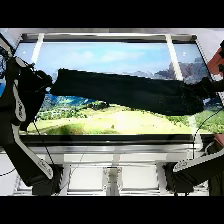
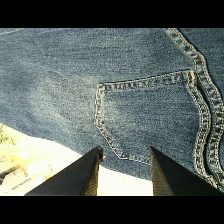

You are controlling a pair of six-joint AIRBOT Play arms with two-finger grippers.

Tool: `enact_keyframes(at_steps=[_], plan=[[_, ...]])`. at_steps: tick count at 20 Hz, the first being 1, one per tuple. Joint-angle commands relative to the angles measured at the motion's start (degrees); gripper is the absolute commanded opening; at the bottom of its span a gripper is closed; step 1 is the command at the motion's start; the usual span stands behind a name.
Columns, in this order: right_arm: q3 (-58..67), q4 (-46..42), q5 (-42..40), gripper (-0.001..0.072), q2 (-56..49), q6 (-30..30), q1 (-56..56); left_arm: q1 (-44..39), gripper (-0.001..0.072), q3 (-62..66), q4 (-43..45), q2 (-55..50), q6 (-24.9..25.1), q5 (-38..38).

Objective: Fold the clothes and pants, and hang the long-sleeved shirts on hangers.

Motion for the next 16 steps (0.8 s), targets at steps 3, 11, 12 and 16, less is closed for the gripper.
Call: enact_keyframes(at_steps=[3, 11, 12, 16], plan=[[0.04, 0.02, -0.28, 0.0341, 0.00, 0.00, 0.09, 0.33, 0.0506, -0.02, -0.26, -1.68, 0.66, 0.24], [0.04, -0.02, -1.70, 0.0341, 0.00, -0.02, 2.40, -0.50, 0.0400, -0.04, -3.19, -2.97, 2.89, 1.99], [0.04, -0.02, -1.75, 0.0341, 0.00, -0.02, 2.86, -0.72, 0.0347, -0.04, -4.35, -3.45, 3.19, 1.99], [0.04, -0.02, -2.05, 0.0341, 0.00, 0.02, 4.02, -1.90, 0.0304, -0.04, -7.67, -4.96, 5.64, 1.95]])
